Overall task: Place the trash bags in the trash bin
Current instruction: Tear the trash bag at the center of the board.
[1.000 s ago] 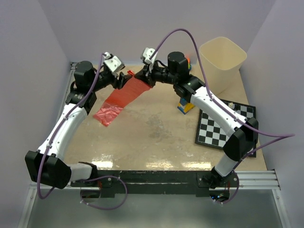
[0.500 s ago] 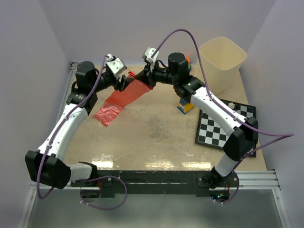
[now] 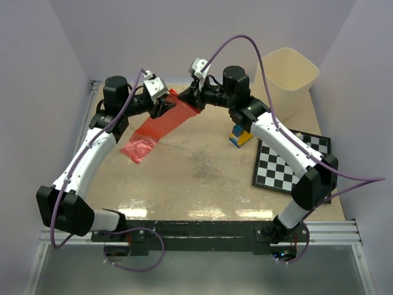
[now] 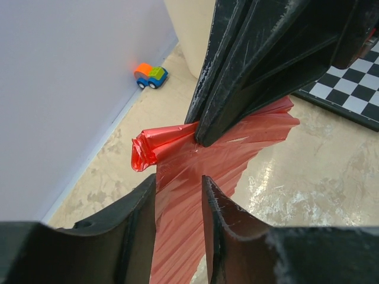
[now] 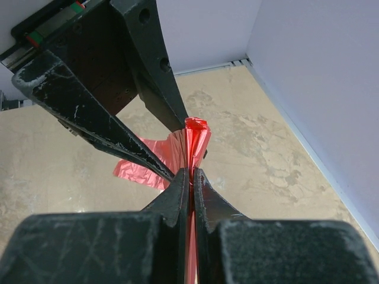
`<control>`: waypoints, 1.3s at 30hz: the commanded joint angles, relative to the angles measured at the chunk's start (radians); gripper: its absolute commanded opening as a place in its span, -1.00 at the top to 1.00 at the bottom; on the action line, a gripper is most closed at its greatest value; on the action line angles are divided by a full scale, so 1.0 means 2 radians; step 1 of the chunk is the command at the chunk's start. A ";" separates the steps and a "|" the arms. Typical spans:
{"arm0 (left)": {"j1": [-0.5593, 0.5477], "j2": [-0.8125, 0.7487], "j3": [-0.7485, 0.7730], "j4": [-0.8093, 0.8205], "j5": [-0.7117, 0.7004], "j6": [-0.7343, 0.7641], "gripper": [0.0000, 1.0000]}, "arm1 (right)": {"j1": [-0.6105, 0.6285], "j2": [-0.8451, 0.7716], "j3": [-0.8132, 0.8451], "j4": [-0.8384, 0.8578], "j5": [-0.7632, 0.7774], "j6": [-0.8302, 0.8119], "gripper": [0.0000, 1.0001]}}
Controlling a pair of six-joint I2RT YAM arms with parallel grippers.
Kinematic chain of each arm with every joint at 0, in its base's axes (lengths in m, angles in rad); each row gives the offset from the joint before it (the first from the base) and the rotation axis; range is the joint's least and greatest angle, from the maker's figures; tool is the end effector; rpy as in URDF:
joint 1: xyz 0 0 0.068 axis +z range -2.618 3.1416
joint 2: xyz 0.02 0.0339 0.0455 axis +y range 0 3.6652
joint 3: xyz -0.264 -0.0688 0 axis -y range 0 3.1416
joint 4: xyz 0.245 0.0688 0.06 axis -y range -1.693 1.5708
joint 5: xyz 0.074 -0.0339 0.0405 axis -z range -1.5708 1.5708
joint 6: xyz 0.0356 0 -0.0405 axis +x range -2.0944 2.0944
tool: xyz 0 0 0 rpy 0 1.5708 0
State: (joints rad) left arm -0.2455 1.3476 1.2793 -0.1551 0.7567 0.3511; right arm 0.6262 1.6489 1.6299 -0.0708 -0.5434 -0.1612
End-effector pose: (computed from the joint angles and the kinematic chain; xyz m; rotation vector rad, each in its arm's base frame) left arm 0.2923 -0.0984 0.3920 1.0079 1.4557 -0.5988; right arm 0.3058 0.2439 0.4227 -1.0255 1.3687 0.7984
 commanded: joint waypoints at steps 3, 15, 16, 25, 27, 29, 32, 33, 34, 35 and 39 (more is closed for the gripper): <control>-0.003 0.013 0.034 0.023 0.030 -0.011 0.36 | -0.003 -0.011 0.014 0.004 -0.011 -0.003 1.00; -0.003 0.017 0.034 0.011 0.027 0.001 0.81 | -0.006 0.005 0.025 0.000 -0.011 0.015 1.00; -0.003 0.017 0.035 0.011 0.025 0.001 0.86 | -0.006 0.006 0.024 0.001 -0.008 0.022 1.00; -0.010 0.015 0.031 -0.027 -0.016 0.070 1.00 | -0.010 0.024 -0.006 0.061 0.029 0.212 1.00; -0.019 0.010 0.022 -0.045 -0.021 0.094 1.00 | -0.011 0.041 -0.003 0.061 0.052 0.229 1.00; -0.033 -0.001 0.009 -0.057 -0.029 0.117 1.00 | -0.015 0.060 0.009 0.062 0.065 0.243 1.00; -0.054 -0.022 -0.013 -0.056 -0.038 0.131 1.00 | -0.016 0.087 0.029 0.058 0.096 0.262 1.00; -0.061 -0.025 -0.015 -0.057 -0.042 0.130 1.00 | -0.016 0.095 0.034 0.055 0.110 0.268 1.00; -0.064 -0.026 -0.015 -0.058 -0.042 0.124 1.00 | -0.016 0.102 0.039 0.048 0.128 0.272 1.00; -0.067 -0.026 -0.015 -0.062 -0.042 0.121 1.00 | -0.016 0.106 0.039 0.045 0.143 0.278 1.00; -0.075 -0.032 -0.022 -0.074 -0.046 0.117 1.00 | -0.017 0.109 0.027 0.036 0.186 0.290 1.00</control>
State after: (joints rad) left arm -0.3286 1.3624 1.2388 -0.2829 0.5396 0.5747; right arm 0.6182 1.8523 1.6585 -0.0135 -0.4198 0.3786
